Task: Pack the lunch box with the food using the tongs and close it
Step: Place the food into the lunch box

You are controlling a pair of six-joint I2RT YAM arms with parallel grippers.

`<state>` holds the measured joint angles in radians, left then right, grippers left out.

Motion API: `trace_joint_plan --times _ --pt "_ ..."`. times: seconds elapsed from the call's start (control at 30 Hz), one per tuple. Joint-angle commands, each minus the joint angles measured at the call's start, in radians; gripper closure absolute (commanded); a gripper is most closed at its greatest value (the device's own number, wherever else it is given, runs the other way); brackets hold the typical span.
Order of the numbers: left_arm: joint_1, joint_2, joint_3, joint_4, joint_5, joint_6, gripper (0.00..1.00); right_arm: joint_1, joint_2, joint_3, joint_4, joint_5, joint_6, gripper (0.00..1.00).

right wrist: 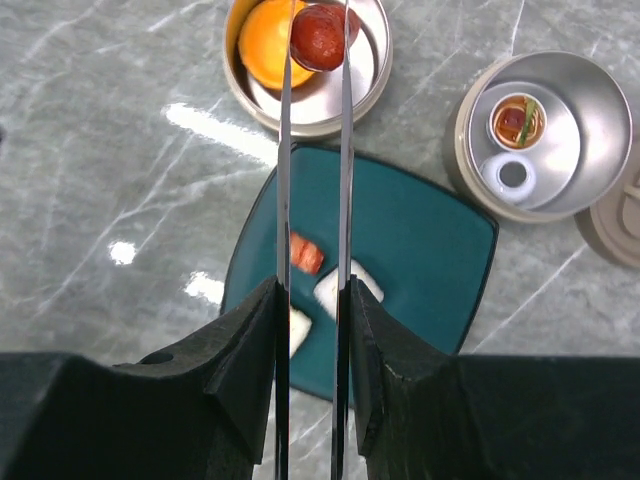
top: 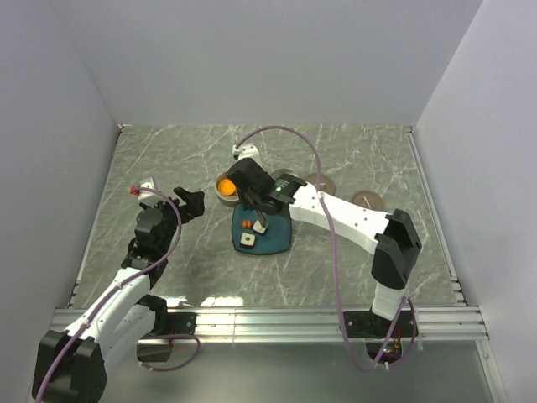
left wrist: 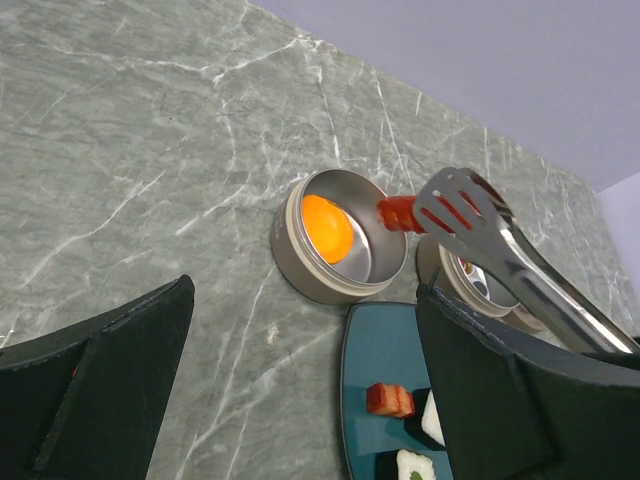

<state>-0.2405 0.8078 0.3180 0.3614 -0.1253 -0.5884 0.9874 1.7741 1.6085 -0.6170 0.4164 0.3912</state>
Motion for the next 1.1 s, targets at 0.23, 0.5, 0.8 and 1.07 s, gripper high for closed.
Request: trace_joint_plan --times 0.23,0.5,0.8,1.07 --pt "0.006 0.024 0.013 0.054 -0.016 -0.004 0.01 -0.076 0.111 0.152 0.094 -0.091 -0.104 0.84" --pt "0.006 0.037 0.016 0.059 -0.014 -0.002 0.01 -0.089 0.168 0.188 0.095 -0.119 -0.121 0.84" --pt "0.006 0.021 0.009 0.057 -0.01 -0.004 0.0 -0.084 0.133 0.096 0.12 -0.137 -0.104 0.8" --pt "0.006 0.019 0.009 0.056 -0.005 -0.005 0.01 -0.047 0.05 0.079 0.122 -0.107 -0.115 0.5"
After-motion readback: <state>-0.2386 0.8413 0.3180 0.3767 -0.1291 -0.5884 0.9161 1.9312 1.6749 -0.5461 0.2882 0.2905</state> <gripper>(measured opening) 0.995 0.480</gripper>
